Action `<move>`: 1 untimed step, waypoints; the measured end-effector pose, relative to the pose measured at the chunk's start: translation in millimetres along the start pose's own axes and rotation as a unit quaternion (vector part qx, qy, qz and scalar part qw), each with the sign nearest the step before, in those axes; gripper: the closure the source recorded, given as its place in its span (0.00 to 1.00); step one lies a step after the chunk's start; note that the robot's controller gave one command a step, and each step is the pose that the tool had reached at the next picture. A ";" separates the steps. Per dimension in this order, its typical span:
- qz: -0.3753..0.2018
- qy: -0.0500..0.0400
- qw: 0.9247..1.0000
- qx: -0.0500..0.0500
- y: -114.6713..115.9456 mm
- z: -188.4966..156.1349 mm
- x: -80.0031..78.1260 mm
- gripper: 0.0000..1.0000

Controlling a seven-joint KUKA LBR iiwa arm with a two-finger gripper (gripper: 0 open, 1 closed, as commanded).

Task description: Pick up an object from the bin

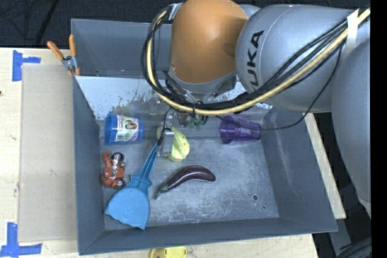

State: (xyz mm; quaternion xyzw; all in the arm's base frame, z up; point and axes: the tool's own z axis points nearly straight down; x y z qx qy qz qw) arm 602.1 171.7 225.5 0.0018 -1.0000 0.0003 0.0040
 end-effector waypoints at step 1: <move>0.002 -0.004 1.000 -0.001 -1.1 -5.3 -1.5 0.00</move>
Offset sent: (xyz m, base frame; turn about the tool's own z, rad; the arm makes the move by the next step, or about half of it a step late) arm -0.0303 -0.1040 -0.1555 -0.3192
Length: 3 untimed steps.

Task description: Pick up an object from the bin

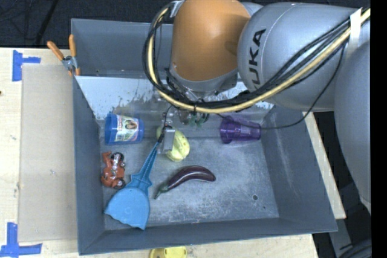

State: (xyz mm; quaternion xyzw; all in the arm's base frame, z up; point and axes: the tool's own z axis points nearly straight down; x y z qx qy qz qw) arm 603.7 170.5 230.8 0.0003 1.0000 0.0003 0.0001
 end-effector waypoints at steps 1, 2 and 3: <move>-0.068 0.000 0.998 0.000 -41.0 65.2 13.0 0.00; -0.019 0.001 1.000 0.000 -107.9 72.1 49.5 0.00; -0.054 0.001 0.999 0.001 -128.5 80.4 58.9 0.00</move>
Offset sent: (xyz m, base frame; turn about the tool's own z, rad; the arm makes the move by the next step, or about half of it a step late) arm -0.0555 -0.1174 -0.0708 -0.0289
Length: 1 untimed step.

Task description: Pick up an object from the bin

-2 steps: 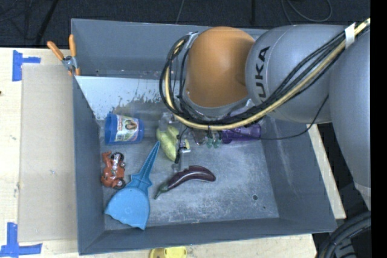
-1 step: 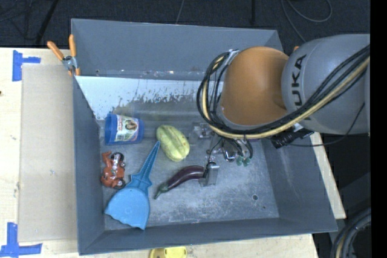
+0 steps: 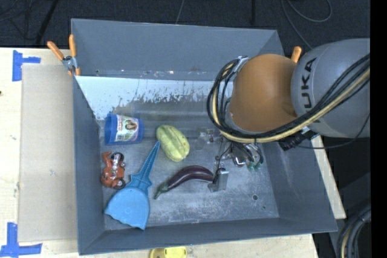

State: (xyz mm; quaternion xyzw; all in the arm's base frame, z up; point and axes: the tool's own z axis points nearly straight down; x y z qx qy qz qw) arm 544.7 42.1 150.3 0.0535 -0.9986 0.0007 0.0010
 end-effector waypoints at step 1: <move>0.001 -0.002 1.000 -0.001 18.4 75.9 -2.2 0.00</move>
Offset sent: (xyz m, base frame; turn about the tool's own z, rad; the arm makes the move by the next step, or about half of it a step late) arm 0.0012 0.0112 -0.0803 -0.0341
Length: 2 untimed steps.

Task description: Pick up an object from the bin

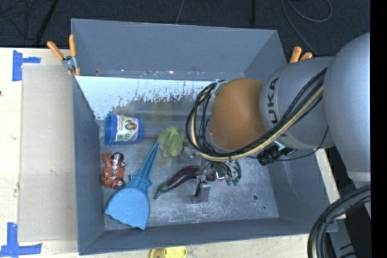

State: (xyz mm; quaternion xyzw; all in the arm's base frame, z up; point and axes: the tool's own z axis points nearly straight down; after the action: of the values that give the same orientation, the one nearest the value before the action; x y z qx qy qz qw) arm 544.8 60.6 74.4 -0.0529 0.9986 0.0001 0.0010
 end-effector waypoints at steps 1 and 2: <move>-0.017 0.001 1.000 0.000 -6.8 4.8 -0.4 1.00; -0.016 0.001 1.000 0.000 -6.8 4.8 -0.4 1.00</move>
Offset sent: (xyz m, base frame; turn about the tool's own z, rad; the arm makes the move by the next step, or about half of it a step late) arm 0.0000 0.0000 0.0000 0.0000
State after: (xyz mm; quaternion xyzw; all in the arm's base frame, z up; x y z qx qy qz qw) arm 545.9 53.8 69.6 -0.0692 0.9976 0.0004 -0.0001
